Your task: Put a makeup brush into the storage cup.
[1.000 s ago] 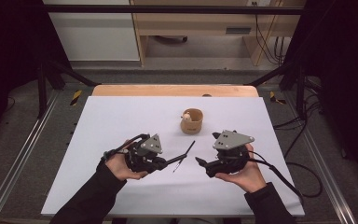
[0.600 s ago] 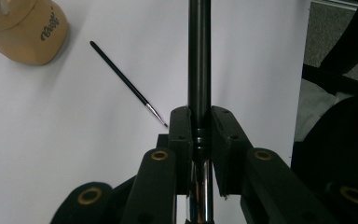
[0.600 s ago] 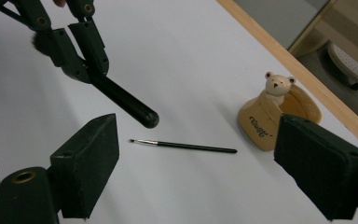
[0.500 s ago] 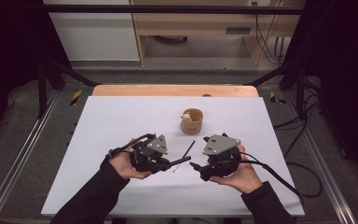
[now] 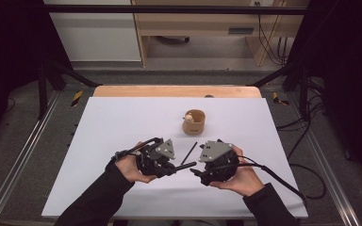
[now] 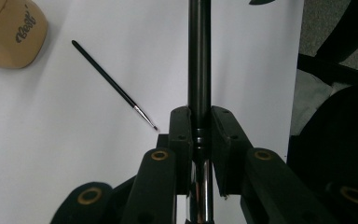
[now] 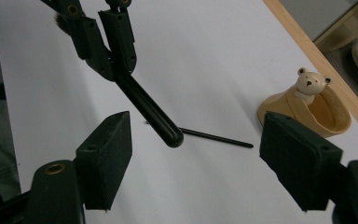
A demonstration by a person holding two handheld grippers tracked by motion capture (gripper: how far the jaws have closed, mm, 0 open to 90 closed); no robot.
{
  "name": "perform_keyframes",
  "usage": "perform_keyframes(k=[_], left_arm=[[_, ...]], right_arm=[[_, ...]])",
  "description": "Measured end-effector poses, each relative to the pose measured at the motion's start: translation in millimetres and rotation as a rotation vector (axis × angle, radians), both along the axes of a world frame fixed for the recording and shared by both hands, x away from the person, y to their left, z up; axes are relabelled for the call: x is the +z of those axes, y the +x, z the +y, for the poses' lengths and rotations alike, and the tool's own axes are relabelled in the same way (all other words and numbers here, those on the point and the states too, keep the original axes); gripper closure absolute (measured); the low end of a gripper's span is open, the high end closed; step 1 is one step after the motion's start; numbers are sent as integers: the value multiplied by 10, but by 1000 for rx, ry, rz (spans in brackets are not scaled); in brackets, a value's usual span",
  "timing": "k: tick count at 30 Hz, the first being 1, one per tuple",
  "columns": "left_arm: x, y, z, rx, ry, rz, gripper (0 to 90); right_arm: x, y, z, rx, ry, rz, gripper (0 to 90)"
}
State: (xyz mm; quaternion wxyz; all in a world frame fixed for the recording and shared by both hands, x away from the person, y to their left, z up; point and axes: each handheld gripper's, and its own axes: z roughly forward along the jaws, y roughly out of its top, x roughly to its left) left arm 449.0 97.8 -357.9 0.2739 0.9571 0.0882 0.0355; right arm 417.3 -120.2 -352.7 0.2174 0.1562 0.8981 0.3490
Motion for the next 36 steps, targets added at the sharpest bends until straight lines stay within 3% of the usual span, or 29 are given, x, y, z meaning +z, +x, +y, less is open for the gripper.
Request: perform_keyframes(k=[13,22,36], left_arm=[[15,-13,-60,-10,30,10,787],[33,-23,-111,-18,32,23,788],[62,-71,-186,-33,31,33,788]], right_arm=[[-45,-12,100,68,-92,12,348],[-78,-19,146,128,-130,4,461],[-181,-33,219,188,-231,-3,574]])
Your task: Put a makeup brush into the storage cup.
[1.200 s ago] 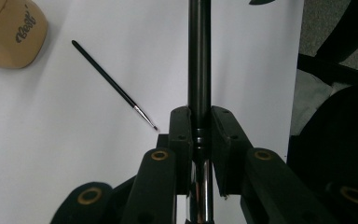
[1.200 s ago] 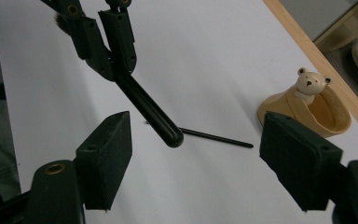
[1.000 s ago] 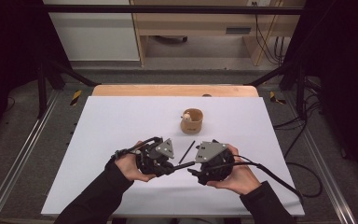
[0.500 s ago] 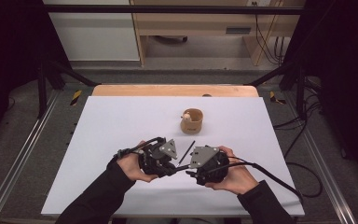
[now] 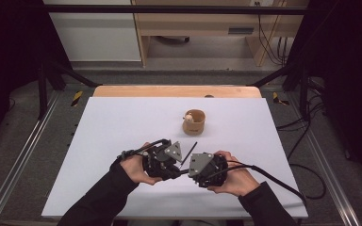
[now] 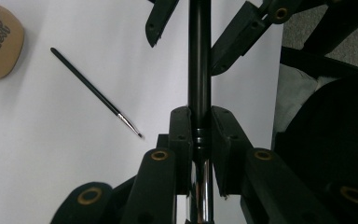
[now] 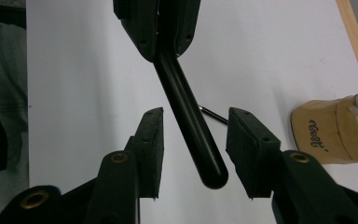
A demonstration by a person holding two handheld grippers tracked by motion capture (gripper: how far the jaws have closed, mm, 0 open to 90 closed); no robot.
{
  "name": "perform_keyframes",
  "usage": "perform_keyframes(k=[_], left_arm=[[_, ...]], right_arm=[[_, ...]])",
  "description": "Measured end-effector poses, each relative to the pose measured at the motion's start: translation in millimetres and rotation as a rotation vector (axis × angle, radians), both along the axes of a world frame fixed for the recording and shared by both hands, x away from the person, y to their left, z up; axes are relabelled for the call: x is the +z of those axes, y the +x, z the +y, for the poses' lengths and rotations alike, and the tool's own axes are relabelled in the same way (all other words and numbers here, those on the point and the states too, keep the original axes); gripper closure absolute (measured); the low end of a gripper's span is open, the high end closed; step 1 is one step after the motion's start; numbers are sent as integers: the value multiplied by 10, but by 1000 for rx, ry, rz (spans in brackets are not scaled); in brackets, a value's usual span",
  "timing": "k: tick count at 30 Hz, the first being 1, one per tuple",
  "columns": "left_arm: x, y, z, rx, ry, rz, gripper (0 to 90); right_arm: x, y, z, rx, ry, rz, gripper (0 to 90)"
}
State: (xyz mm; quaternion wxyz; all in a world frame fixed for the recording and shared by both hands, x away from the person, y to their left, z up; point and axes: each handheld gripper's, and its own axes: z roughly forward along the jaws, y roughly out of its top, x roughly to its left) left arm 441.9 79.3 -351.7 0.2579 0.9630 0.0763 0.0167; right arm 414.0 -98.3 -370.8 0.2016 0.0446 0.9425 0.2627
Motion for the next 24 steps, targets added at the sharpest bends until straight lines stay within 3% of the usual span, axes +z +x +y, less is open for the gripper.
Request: perform_keyframes(k=[9,18,24], left_arm=[[-12,-10,-20,-9,6,2,788],[-36,-9,-2,-15,0,-3,784],[-34,4,24,-14,-4,-9,767]], right_arm=[[-34,-23,30,25,3,-5,686],[-47,-22,25,61,-17,-22,711],[-53,-11,23,76,-18,-10,735]])
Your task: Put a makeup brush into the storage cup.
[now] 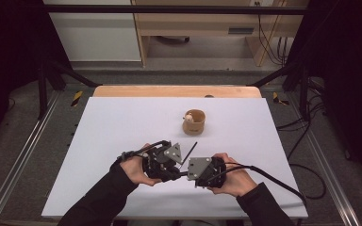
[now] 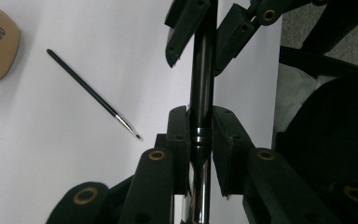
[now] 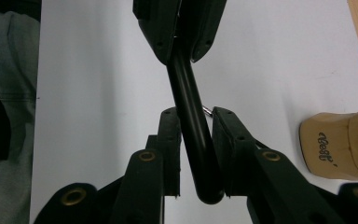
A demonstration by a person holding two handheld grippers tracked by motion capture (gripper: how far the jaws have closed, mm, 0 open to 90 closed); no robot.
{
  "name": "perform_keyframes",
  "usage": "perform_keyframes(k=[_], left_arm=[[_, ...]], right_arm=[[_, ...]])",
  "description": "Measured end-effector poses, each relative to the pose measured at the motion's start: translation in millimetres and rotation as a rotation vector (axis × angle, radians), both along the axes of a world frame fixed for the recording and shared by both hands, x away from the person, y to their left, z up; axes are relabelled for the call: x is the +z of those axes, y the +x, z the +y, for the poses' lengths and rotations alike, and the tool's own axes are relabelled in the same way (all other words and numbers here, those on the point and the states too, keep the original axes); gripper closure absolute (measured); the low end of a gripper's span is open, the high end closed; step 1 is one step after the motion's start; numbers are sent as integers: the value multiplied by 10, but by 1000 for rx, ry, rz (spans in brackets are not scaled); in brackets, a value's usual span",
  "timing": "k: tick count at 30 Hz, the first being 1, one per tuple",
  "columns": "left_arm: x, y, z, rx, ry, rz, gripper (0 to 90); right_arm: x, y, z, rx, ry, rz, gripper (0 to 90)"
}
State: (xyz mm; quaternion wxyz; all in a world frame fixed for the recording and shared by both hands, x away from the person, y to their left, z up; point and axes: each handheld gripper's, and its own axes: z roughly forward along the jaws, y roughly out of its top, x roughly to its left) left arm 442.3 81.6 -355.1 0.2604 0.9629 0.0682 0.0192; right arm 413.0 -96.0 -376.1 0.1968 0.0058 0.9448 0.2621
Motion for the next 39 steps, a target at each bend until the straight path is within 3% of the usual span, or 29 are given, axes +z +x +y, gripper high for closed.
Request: perform_keyframes(k=[14,18,19,21,26,28,35,39], left_arm=[[14,17,51,16,-36,-19,711],[40,36,99,23,-56,-44,622],[62,38,140,53,-89,-50,594],[77,44,166,62,-102,-59,552],[152,70,363,143,-195,-119,405],[167,69,431,178,-212,-138,371],[174,48,633,272,-278,-152,267],[149,30,740,320,-336,-162,228]], right_arm=[[-10,9,1,13,22,68,793],[-25,18,0,7,19,78,794],[-36,29,-4,-4,17,86,793],[-41,34,-6,-9,21,91,793],[-41,91,-68,-55,50,106,793],[-38,106,-102,-69,64,108,793],[-56,146,-223,-120,110,120,793],[-68,162,-290,-146,133,121,792]])
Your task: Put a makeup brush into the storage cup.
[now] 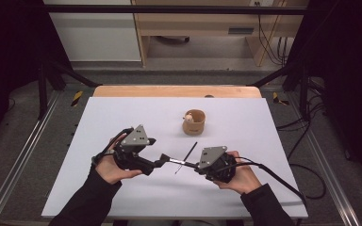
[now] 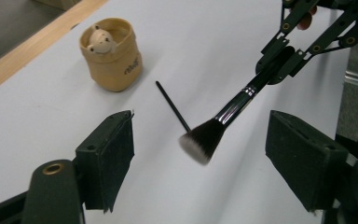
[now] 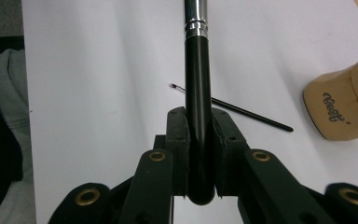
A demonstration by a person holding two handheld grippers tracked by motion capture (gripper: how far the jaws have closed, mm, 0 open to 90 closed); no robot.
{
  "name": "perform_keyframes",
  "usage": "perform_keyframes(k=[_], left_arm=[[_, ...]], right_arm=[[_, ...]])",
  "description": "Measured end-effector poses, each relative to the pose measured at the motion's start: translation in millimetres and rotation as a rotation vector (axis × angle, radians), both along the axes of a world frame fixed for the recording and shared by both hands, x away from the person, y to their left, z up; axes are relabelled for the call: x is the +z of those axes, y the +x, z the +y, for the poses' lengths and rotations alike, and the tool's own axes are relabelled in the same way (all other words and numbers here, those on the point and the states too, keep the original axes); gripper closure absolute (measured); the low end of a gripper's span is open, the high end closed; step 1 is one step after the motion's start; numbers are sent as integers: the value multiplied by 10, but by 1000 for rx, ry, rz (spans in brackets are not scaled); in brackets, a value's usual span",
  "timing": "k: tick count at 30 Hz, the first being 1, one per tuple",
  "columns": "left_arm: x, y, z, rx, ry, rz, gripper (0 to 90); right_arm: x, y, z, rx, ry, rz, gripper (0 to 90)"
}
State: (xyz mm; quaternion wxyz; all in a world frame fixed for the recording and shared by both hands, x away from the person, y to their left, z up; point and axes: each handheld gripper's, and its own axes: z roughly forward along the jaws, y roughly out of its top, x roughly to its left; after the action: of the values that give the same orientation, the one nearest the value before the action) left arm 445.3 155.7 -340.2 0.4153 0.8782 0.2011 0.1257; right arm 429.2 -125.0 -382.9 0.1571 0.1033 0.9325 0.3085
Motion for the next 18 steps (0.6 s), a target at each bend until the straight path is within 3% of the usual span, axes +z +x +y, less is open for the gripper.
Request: perform_keyframes(k=[2,4,12,18], left_arm=[[-11,-7,24,13,-18,-4,210],[-52,-29,92,39,-62,-11,198],[-173,-67,199,98,-115,-13,139],[-335,-78,266,157,-211,14,133]], right_arm=[[-6,3,-30,-17,17,-1,792],[-8,5,-64,-31,32,6,792],[-46,13,-163,-105,100,16,792],[-72,-9,-202,-135,154,11,792]])
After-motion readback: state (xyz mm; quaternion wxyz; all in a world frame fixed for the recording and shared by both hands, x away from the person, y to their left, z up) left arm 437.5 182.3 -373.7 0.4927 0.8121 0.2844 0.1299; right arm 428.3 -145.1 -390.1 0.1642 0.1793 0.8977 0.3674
